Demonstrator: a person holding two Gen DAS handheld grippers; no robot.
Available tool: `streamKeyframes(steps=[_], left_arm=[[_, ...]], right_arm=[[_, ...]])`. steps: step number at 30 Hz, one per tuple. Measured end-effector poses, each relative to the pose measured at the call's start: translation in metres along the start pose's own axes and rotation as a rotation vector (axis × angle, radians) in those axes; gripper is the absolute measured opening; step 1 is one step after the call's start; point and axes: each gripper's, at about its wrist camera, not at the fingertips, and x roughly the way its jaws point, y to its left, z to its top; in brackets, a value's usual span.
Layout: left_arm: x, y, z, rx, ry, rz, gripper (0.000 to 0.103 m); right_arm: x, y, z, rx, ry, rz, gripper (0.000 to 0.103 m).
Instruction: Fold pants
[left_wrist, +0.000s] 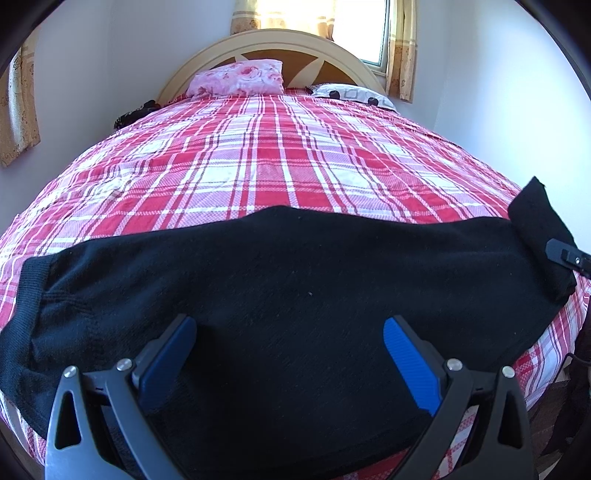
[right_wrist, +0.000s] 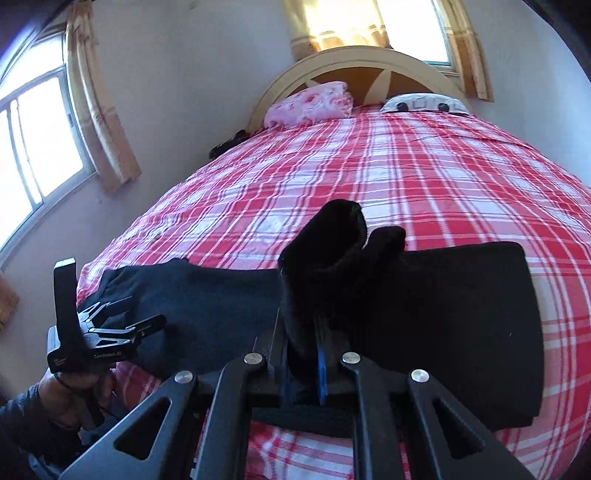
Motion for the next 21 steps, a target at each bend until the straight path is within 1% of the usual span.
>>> streamKeyframes(steps=[9,13,21], left_arm=[[-0.001,0.001,0.000,0.000,-0.004,-0.004,0.103],[-0.001,0.000,-0.001,0.012,-0.007,0.006,0.103],[-0.002,0.000,-0.002,0.011,-0.011,0.001,0.103]], right_arm=[[0.038,0.045,-0.009,-0.108,0.066,0.005,0.012],[0.052,0.047,-0.015,-0.110,0.106,0.001,0.012],[0.067,0.050,-0.025,-0.130,0.145,-0.016,0.012]])
